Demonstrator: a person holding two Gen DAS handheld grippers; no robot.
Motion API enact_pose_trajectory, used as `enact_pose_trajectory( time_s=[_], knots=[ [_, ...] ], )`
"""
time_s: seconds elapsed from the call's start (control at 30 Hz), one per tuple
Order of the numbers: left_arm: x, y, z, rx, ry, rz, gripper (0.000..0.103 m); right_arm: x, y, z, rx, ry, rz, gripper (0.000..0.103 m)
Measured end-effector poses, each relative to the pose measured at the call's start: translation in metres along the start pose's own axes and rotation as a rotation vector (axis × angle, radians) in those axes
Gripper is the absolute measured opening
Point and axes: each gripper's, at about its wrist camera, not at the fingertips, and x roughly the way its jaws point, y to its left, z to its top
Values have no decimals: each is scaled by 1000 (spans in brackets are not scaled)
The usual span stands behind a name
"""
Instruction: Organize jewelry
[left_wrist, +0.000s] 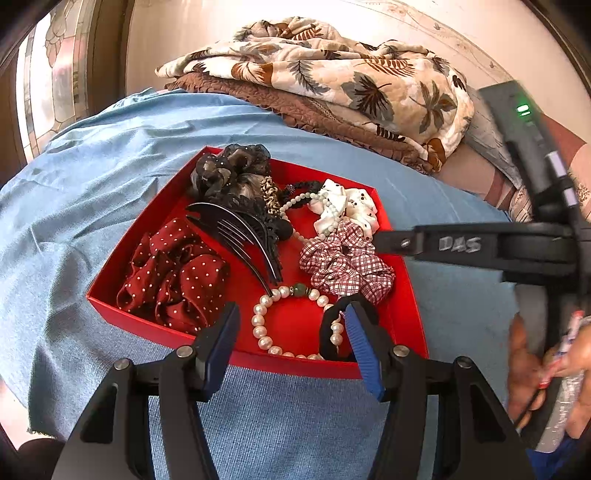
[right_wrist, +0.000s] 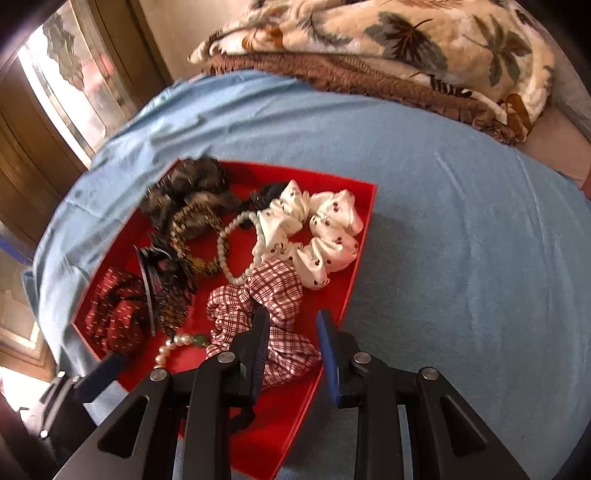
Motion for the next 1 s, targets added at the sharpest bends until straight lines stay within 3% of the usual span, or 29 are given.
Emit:
enact_pose_trajectory(
  time_s=[0.2, 0.47, 0.73, 1.0],
  knots=[
    [0, -5, -2, 35, -8, 17, 64, -26, -15, -10, 16, -51, -14, 42],
    [1, -14, -6, 89, -19, 55, 69, -28, -33, -24, 59, -47, -13, 43],
    [1, -16, -7, 99, -20, 61, 70, -25, -26, -25, 43, -56, -1, 43],
    [1, -17, -8, 98, -21, 65, 71, -32, -21, -34, 4, -91, -47, 49]
  ],
)
